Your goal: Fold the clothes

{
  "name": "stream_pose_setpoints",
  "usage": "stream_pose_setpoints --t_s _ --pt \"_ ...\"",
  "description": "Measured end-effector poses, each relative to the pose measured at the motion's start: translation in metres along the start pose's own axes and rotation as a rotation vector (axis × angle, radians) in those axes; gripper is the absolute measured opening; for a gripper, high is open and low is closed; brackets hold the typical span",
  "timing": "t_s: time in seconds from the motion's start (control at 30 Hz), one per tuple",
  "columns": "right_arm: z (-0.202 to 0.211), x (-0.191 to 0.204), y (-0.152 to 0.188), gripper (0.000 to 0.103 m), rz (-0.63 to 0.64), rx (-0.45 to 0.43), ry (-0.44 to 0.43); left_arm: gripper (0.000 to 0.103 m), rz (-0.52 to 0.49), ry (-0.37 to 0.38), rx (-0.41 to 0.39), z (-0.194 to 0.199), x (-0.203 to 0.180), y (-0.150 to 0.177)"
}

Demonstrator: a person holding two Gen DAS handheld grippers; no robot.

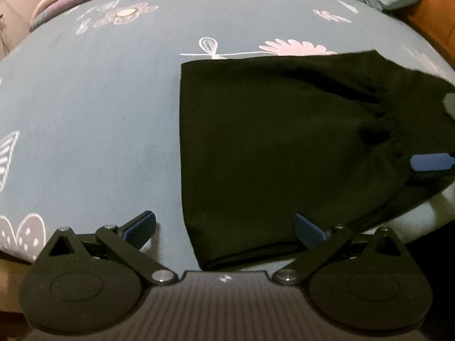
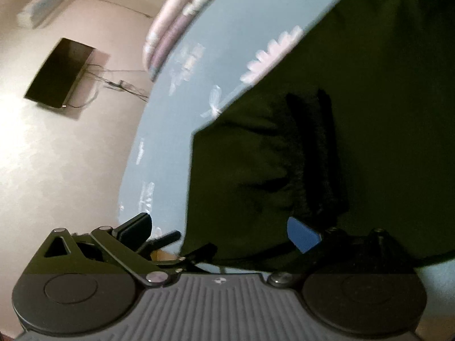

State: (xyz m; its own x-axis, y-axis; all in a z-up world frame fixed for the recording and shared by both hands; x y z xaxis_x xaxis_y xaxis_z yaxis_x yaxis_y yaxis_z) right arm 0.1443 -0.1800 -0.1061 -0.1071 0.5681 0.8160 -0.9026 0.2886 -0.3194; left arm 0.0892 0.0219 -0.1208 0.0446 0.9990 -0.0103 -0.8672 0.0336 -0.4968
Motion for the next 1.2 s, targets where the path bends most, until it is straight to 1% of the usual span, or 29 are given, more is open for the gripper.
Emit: stream_pose_setpoints --t_s 0.07,0.13,0.27,0.37,0.43,0.53,0.63,0.77,0.83,0.87,0.93,0.97,1.0,1.03,1.13,1.17,1.2 --pt "-0.001 0.007 0.000 0.103 0.034 -0.024 -0.023 0.102 0.020 0.002 -0.002 0.001 0.003 -0.002" --pt "-0.001 0.013 0.001 0.103 0.070 -0.047 -0.038 0.102 0.024 -0.012 -0.014 0.005 0.004 -0.005" --pt "0.003 0.011 0.011 0.103 0.151 -0.071 -0.007 0.102 0.016 -0.005 -0.043 0.016 0.007 -0.015" --pt "0.006 0.008 0.019 0.103 0.213 -0.089 0.017 0.102 0.022 0.027 -0.045 0.022 0.007 -0.032" --pt "0.008 0.007 0.024 0.103 0.254 -0.101 0.033 0.102 0.028 0.065 -0.048 0.025 0.003 -0.045" --pt "0.013 0.004 0.030 0.103 0.305 -0.123 0.056 0.102 0.008 0.179 -0.069 0.027 -0.017 -0.066" --pt "0.028 -0.008 0.028 0.103 0.279 -0.173 0.075 0.102 -0.025 0.293 -0.082 0.019 -0.044 -0.084" --pt "0.048 -0.024 0.026 0.103 0.244 -0.239 0.100 0.102 -0.038 0.375 -0.086 -0.007 -0.077 -0.099" --pt "0.059 -0.031 0.025 0.103 0.226 -0.273 0.113 0.102 -0.013 0.376 -0.090 -0.026 -0.085 -0.105" --pt "0.064 -0.035 0.024 0.103 0.217 -0.289 0.119 0.102 -0.003 0.356 -0.096 -0.034 -0.088 -0.107" --pt "0.074 -0.043 0.023 0.103 0.200 -0.322 0.132 0.102 0.010 0.289 -0.098 -0.050 -0.091 -0.109" --pt "0.079 -0.047 0.023 0.103 0.191 -0.339 0.138 0.102 0.015 0.277 -0.075 -0.057 -0.092 -0.110" --pt "0.084 -0.051 0.022 0.103 0.182 -0.355 0.144 0.102 0.030 0.281 -0.045 -0.061 -0.090 -0.110" --pt "0.089 -0.055 0.021 0.103 0.173 -0.372 0.151 0.102 0.053 0.295 -0.034 -0.059 -0.086 -0.110" --pt "0.106 -0.066 0.018 0.103 0.148 -0.427 0.173 0.102 0.121 0.344 -0.050 -0.039 -0.073 -0.107" --pt "0.114 -0.068 0.014 0.103 0.142 -0.458 0.189 0.102 0.140 0.346 -0.066 -0.032 -0.069 -0.106" --pt "0.121 -0.070 0.009 0.103 0.134 -0.486 0.208 0.102 0.148 0.331 -0.079 -0.027 -0.069 -0.106"
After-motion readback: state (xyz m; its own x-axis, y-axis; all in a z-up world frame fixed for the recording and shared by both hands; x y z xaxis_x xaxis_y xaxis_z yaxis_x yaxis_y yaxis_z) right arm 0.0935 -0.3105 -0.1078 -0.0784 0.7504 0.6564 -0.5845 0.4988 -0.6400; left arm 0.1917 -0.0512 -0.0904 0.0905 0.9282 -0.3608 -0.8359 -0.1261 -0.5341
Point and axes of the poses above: each gripper's, at about its wrist camera, not at the fingertips, and z roughly against the way its jaws point, x to its left, y to its underside, the point moved 1 cm from there along -z, roughly the way its jaws point, and after that the axes turned 2 degrees about z, right-handed, at the moved point
